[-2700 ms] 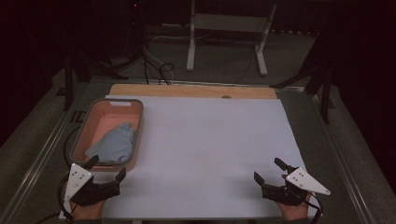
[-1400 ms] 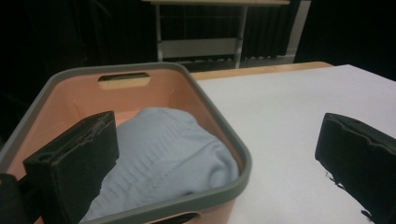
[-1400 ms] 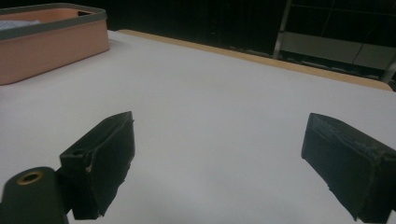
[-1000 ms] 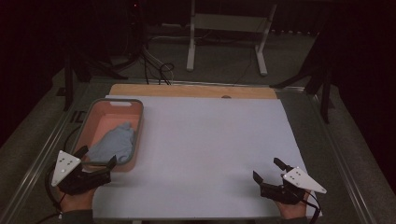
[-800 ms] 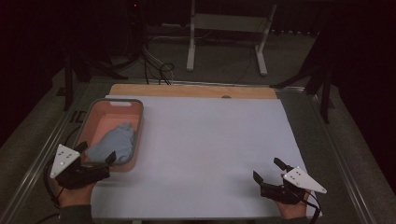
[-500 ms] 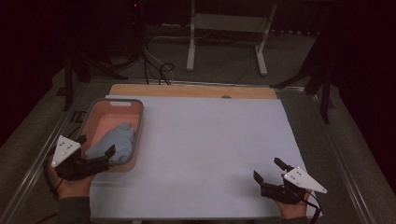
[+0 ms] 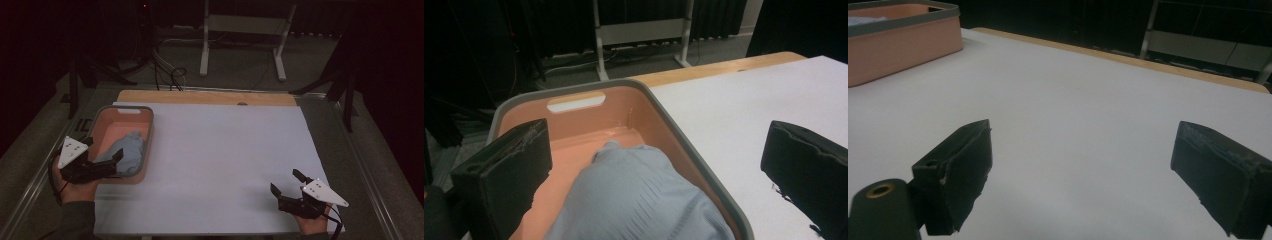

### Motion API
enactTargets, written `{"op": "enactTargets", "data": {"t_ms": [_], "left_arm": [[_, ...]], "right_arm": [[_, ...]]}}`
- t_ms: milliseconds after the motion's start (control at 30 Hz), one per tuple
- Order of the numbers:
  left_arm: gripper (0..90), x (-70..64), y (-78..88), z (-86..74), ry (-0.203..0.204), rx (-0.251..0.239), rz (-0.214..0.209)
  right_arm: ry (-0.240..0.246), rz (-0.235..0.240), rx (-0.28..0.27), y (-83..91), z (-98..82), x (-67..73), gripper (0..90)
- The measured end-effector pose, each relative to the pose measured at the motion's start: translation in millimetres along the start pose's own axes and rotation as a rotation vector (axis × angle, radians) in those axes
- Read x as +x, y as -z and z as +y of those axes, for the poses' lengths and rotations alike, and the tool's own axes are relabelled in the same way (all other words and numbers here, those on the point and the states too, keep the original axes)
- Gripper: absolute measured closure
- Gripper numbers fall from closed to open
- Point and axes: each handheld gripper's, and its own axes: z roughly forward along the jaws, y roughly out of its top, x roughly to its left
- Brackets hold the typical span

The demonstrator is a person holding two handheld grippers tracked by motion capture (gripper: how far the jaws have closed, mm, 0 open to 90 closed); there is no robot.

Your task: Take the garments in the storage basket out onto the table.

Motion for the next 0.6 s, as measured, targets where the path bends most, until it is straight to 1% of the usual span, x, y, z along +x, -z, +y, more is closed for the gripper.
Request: {"op": "enactTargets", "data": {"t_ms": [100, 200, 300, 400, 600], "left_arm": [[1.4, 2.4, -4.8, 1.5, -0.009, 0.011, 0.004], [1.4, 3.0, -6.1, 2.0, -0.009, 0.012, 0.005], [1.4, 5.6, -10.5, 6.2, -0.016, 0.020, 0.001], [1.5, 6.6, -13.8, 8.4, -0.022, 0.032, 0.009], [1.9, 11.8, -27.6, 11.8, -0.009, 0.086, 0.015]], "right_arm": [[0.004, 0.001, -0.001, -0.2, 0.0, 0.0, 9.8], [0.003, 0.001, 0.000, -0.2, 0.1, 0.1, 9.8], [0.001, 0.000, 0.000, -0.2, 0.0, 0.1, 9.8], [0.002, 0.000, 0.000, -0.3, 0.1, 0.1, 9.8], [-0.001, -0.004, -0.001, 0.1, 0.2, -0.2, 9.8]]}}
